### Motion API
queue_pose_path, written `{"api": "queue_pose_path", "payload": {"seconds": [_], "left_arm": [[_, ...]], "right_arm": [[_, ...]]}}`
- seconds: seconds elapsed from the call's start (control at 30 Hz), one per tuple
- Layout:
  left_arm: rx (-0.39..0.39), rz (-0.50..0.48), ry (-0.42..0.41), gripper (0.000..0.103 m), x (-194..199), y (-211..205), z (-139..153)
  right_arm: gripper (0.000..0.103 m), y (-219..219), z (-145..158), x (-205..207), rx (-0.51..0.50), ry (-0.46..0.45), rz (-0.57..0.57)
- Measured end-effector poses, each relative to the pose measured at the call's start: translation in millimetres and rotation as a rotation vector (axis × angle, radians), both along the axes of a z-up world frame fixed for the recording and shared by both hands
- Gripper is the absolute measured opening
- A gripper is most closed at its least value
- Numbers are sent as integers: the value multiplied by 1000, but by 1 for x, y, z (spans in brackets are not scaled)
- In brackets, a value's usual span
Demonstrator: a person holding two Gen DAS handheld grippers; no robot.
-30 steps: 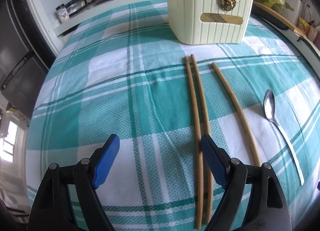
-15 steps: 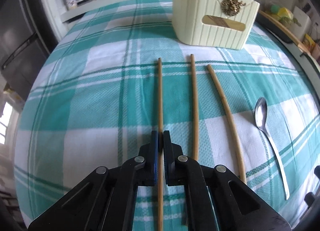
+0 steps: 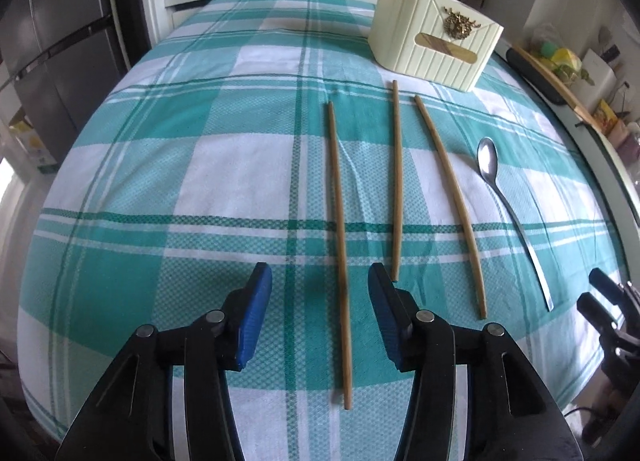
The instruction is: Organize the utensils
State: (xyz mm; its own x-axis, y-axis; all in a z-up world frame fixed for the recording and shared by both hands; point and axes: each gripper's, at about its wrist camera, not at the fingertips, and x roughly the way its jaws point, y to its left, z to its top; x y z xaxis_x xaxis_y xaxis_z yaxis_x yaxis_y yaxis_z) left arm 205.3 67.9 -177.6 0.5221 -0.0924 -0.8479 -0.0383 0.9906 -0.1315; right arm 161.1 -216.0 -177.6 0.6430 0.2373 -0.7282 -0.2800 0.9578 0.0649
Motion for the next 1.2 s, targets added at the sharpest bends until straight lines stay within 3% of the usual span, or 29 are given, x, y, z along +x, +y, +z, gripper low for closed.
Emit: {"api": "queue_pose_path", "payload": {"seconds": [0.4, 0.7, 1.03, 1.2], "left_arm": [[-54, -43, -13, 56, 23, 18, 14], [-91, -88, 21, 56, 65, 16, 14], [24, -119, 70, 54, 109, 3, -12], [70, -129, 67, 53, 120, -3, -13]], "right_arm": [[58, 36, 8, 44, -18, 17, 19], [61, 58, 1, 88, 10, 47, 21], [61, 82, -21, 131, -38, 117, 52], [61, 92, -25, 153, -73, 103, 39]]}}
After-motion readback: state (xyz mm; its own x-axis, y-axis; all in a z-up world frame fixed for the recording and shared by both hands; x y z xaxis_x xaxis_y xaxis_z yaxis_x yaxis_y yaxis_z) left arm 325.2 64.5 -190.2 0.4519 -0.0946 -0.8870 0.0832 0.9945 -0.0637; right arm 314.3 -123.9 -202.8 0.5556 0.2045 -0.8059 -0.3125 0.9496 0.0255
